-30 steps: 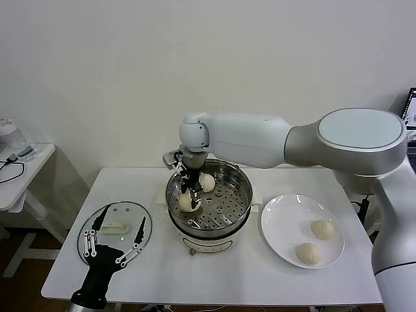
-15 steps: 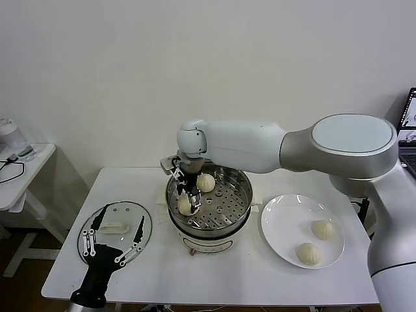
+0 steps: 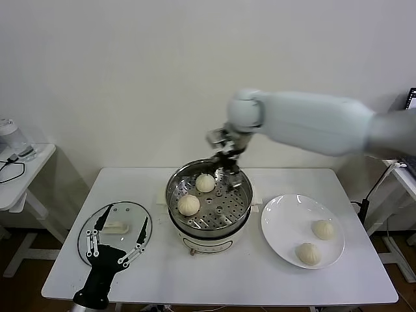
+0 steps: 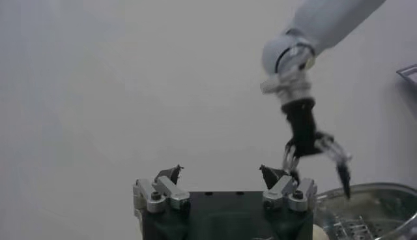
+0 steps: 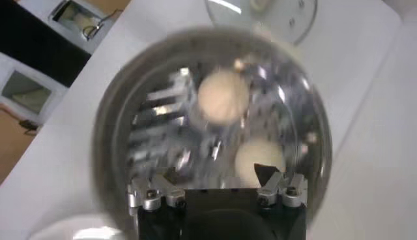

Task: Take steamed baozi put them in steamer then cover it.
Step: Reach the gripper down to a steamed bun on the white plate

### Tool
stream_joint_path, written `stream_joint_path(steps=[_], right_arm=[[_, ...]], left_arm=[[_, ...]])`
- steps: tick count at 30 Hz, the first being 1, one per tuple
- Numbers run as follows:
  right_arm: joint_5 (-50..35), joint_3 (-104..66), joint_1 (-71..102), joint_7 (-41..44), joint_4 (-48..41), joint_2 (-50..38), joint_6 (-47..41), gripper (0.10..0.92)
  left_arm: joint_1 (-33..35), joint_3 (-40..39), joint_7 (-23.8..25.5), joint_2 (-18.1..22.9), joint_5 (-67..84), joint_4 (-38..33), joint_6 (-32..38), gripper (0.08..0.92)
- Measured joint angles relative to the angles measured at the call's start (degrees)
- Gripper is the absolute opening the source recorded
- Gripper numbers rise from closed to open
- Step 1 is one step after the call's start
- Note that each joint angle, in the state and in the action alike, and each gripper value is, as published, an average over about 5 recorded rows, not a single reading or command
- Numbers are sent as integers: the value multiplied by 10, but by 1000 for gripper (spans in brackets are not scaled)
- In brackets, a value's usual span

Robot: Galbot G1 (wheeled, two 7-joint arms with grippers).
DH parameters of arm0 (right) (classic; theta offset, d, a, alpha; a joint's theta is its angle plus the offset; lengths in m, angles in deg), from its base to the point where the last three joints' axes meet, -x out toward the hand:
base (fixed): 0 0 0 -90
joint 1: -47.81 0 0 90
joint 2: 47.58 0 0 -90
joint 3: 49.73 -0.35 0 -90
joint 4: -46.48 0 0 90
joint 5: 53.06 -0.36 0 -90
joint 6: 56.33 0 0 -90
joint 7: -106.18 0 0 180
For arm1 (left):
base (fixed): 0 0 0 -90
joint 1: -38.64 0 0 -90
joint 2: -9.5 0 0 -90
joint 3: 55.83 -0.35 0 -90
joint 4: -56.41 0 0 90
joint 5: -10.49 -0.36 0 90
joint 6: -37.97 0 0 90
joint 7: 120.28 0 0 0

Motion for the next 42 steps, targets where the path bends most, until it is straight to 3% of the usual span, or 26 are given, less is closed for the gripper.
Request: stream_joint_path(steps=[9,16,42], right_arm=[[58,-5,54,9,23,-137,26,823],[94,-23,128,6,34,-191,37,823],[146,-85,289,-13,-12,-185,44,808]], left_arm=[[5,-4,0,3,-6,1,3,823],[5,0,0,3,-6,3,3,823],[9,15,0,7,-6,8,6,823]])
